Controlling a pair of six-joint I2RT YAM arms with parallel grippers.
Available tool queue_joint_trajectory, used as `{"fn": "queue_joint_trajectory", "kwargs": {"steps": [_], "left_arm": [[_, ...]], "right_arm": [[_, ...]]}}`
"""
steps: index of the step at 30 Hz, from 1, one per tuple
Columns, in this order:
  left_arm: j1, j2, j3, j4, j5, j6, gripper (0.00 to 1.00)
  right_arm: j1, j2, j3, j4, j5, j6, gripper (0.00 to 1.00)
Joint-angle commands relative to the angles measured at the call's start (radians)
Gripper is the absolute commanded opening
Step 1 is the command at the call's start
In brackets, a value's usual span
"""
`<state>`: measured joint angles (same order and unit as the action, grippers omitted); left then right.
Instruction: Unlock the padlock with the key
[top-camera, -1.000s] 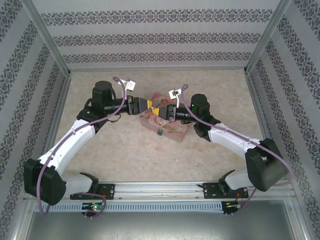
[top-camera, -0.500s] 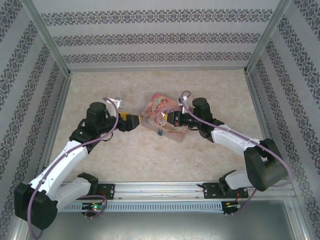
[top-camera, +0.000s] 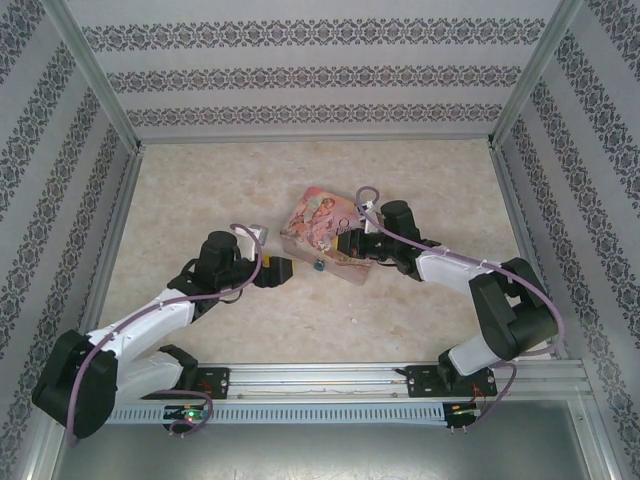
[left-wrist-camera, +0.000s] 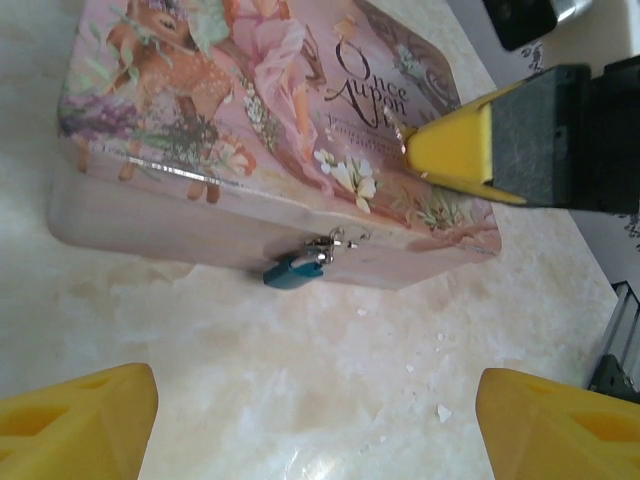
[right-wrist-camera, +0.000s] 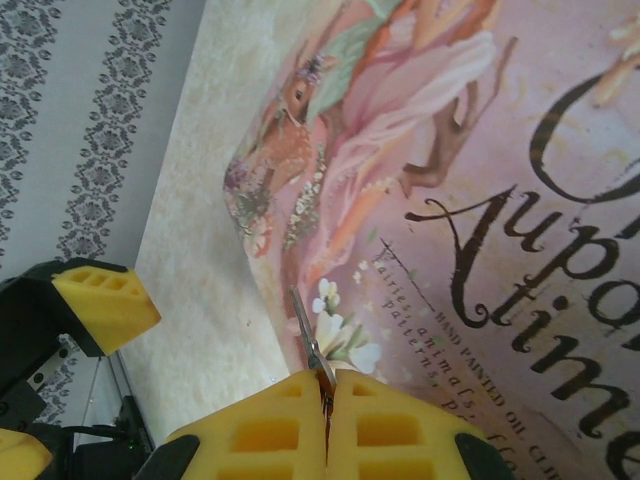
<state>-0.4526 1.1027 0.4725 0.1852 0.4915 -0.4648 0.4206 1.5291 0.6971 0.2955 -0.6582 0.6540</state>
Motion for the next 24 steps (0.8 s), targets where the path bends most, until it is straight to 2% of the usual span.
{"fn": "queue_joint_trajectory", "kwargs": {"steps": [1, 13, 24], "left_arm": [[-0.016, 0.025, -0.017, 0.151, -0.015, -0.011, 0.83], [-0.054, 0.182, -0.025, 0.279, -0.028, 0.001, 0.76], [-0.105, 0.383, 0.040, 0.377, -0.029, -0.005, 0.72]], "right_arm": [[-0.006, 0.027, -0.017, 0.025, 0.006, -0.023, 0.00], [0.010, 0.131, 0.017, 0.005, 0.003, -0.060, 0.00], [0.012, 0.136, 0.021, -0.018, 0.019, -0.080, 0.00]]}}
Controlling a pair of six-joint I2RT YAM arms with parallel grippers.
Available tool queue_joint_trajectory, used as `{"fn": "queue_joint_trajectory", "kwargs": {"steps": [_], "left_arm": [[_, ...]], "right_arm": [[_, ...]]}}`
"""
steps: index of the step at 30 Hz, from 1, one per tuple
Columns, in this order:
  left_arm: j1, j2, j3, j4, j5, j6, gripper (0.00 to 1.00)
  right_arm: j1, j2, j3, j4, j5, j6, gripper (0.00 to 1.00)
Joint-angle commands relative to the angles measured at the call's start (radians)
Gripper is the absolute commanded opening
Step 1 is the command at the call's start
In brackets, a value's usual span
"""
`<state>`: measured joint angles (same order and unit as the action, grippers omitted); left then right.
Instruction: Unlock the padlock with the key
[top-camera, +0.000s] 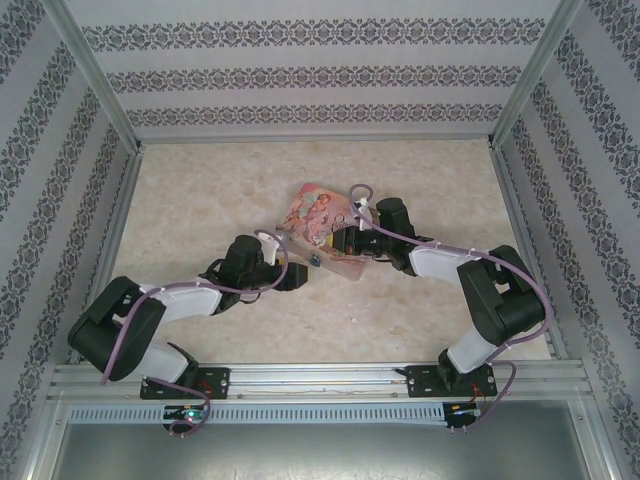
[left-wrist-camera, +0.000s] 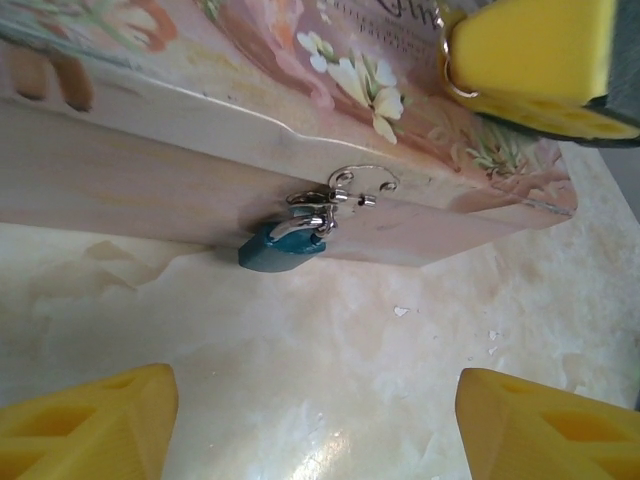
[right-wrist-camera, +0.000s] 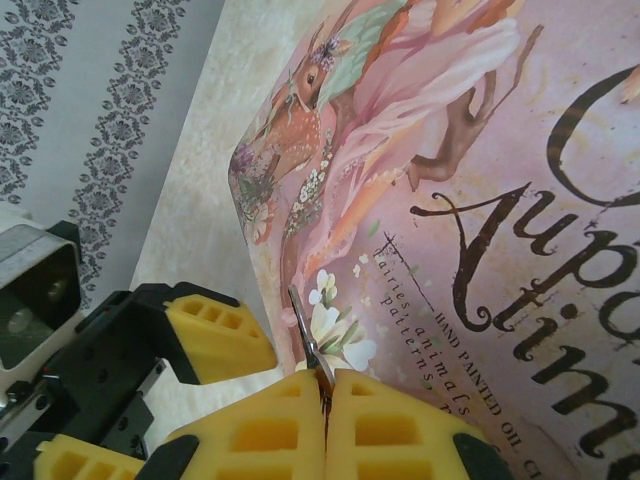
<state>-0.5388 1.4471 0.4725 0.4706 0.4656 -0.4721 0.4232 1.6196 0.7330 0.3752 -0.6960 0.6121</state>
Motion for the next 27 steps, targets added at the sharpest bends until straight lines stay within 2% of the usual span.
{"fn": "queue_joint_trajectory", "kwargs": {"steps": [1, 15, 27], "left_arm": [[-0.021, 0.056, 0.046, 0.100, -0.001, 0.000, 0.72], [-0.030, 0.274, 0.118, 0.279, -0.005, -0.055, 0.71], [-0.055, 0.352, 0.181, 0.264, 0.027, -0.068, 0.61]], "right_arm": [[0.009, 0.046, -0.014, -0.101, 0.058, -0.040, 0.00], [0.007, 0.058, 0.003, -0.119, 0.047, -0.055, 0.00], [0.002, 0.066, 0.010, -0.121, 0.038, -0.060, 0.00]]}}
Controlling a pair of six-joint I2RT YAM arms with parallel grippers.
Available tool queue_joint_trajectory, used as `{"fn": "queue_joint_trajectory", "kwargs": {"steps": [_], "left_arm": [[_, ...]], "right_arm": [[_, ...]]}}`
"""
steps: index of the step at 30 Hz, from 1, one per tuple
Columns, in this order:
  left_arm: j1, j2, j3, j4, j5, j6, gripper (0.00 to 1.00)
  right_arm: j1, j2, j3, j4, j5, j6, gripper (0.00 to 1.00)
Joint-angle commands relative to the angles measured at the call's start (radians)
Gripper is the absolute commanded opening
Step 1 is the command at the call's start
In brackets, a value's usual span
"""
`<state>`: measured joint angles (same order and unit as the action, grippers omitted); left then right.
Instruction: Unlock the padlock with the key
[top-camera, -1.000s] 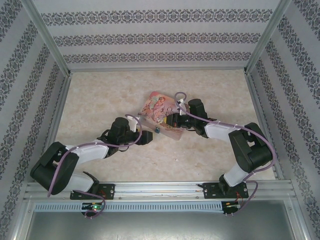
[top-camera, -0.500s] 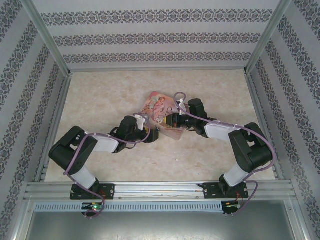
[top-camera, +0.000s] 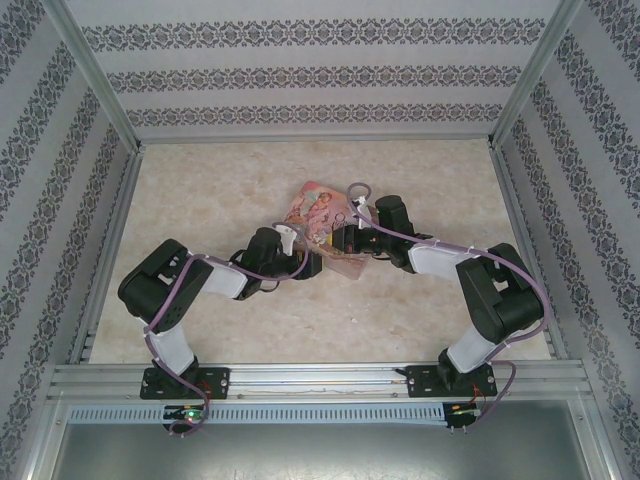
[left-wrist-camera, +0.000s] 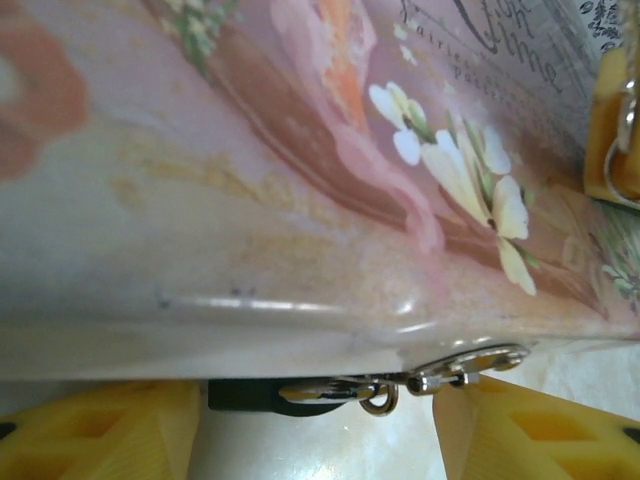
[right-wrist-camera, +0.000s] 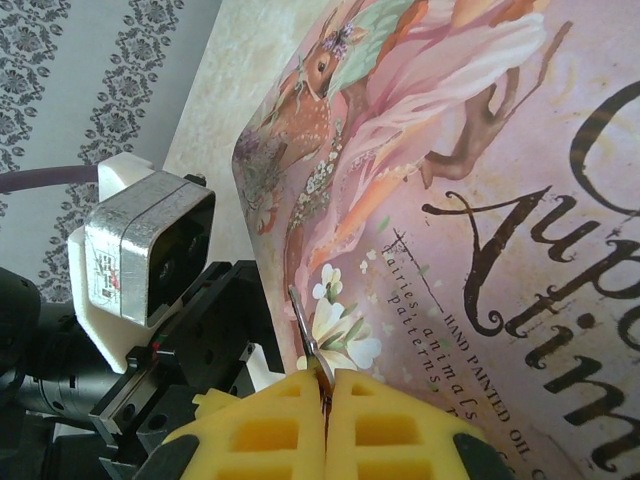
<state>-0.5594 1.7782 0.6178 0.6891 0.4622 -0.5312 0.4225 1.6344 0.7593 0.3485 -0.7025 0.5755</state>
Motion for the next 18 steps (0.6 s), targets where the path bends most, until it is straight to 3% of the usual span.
{"fn": "queue_joint_trajectory", "kwargs": {"steps": [1, 18], "left_arm": [[-0.038, 0.024, 0.037, 0.048, 0.030, -0.012, 0.60], [-0.061, 0.049, 0.057, 0.061, 0.022, -0.039, 0.48]], "right_arm": [[0.001, 0.051, -0.017, -0.094, 0.044, -0.023, 0.00], [0.007, 0.051, -0.020, -0.091, 0.049, -0.013, 0.00]]}}
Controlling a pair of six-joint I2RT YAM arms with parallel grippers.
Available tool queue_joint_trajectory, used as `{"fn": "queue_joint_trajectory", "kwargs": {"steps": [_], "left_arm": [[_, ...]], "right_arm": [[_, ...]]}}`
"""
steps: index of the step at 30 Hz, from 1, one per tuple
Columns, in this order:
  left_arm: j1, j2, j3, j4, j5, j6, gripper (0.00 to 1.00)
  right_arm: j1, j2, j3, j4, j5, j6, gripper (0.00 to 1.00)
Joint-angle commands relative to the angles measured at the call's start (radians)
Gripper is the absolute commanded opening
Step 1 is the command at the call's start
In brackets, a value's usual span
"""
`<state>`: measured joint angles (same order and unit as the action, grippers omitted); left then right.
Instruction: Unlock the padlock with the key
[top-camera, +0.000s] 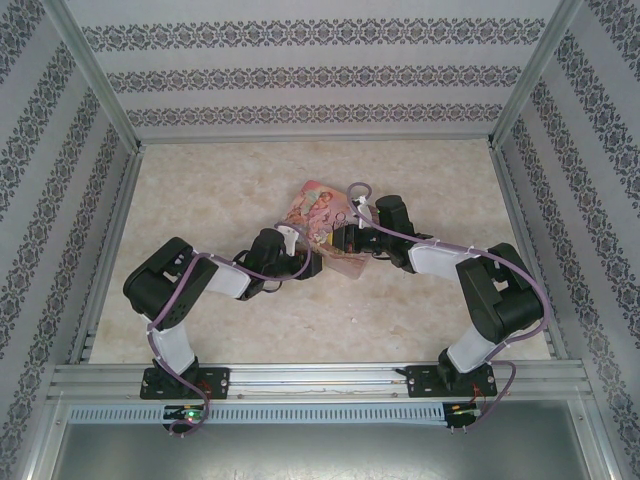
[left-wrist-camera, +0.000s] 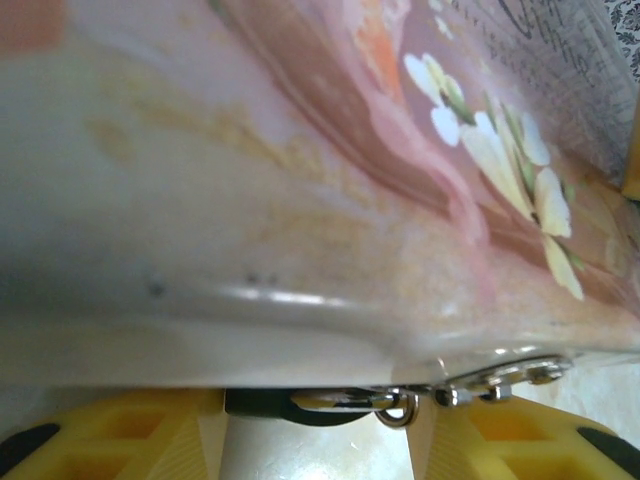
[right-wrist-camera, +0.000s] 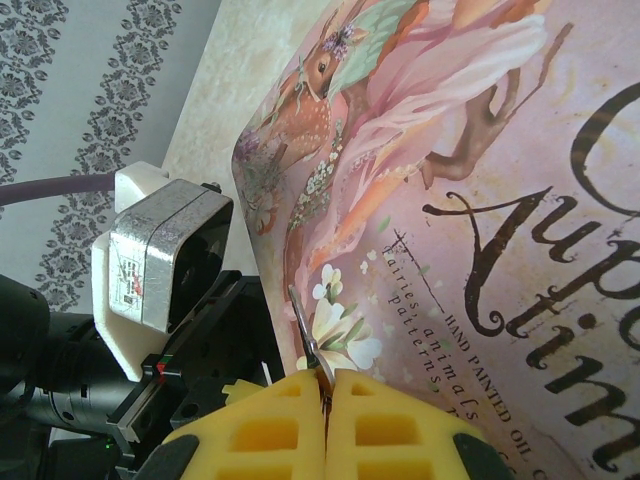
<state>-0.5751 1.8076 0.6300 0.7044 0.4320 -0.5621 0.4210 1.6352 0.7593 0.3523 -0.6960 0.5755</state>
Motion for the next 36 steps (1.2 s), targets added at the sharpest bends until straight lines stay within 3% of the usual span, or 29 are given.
{"fn": "queue_joint_trajectory", "kwargs": {"steps": [1, 19, 36], "left_arm": [[-0.046, 0.018, 0.044, 0.045, 0.051, -0.008, 0.47], [-0.068, 0.001, 0.074, -0.002, 0.004, 0.006, 0.40], [-0.062, -0.001, 0.028, 0.070, -0.160, -0.171, 0.40]], "right_arm": [[0.009, 0.052, -0.020, -0.095, 0.043, -0.012, 0.00], [0.010, 0.057, -0.017, -0.093, 0.039, -0.014, 0.00], [0.009, 0.060, -0.020, -0.093, 0.036, -0.016, 0.00]]}}
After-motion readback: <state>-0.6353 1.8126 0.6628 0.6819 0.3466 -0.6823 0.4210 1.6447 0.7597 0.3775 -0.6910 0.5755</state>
